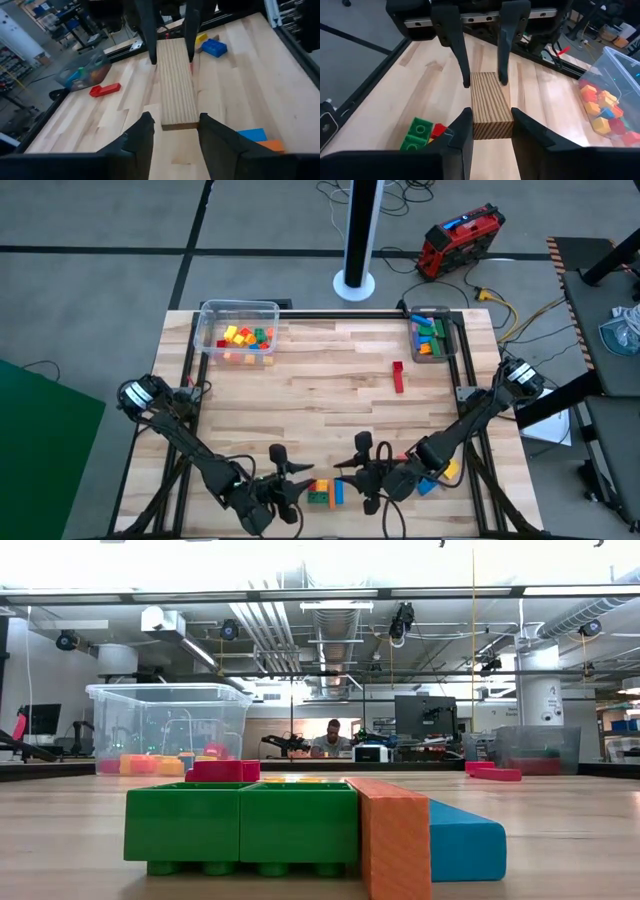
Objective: Sort blocks by size
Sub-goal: Put the brown rectangular wooden block into the black bin
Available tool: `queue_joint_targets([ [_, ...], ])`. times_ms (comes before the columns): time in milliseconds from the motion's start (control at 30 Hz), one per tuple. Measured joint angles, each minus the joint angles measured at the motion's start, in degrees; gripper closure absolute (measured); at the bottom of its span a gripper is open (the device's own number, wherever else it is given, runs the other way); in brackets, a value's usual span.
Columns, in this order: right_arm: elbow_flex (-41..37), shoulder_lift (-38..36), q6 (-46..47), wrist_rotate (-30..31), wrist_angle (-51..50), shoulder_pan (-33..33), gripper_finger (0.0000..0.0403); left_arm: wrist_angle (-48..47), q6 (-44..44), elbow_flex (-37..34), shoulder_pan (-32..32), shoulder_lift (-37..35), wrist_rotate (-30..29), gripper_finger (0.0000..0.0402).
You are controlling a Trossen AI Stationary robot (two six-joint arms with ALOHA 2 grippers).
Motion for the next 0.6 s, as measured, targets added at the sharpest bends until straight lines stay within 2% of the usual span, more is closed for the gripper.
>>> queue_joint_targets([
  [167,0.20,-2.03,2.79,-0.07,-6.43,-1.28,0.0300,-5.55,-3.59,0.00,0.06,0.00,-4.20,0.0240],
  [267,1.31,-3.85,6.52,5.34,-14.58,-2.82,0.0307,-10.49,-7.18,0.00,0.07,-0.02,-8.26,0.0225],
  [367,3.49,-5.99,14.12,14.01,-30.94,-5.91,0.0307,-15.35,-10.55,0.00,0.07,-0.02,-9.23,0.0218],
  [467,5.38,-8.33,27.19,20.92,-51.32,-10.87,0.0304,-19.99,-14.19,0.00,0.21,-0.04,-9.47,0.0217],
  [600,5.87,-11.39,48.42,23.53,-73.85,-21.40,0.0305,-25.02,-19.28,-0.02,1.34,-0.12,-7.18,0.0217],
])
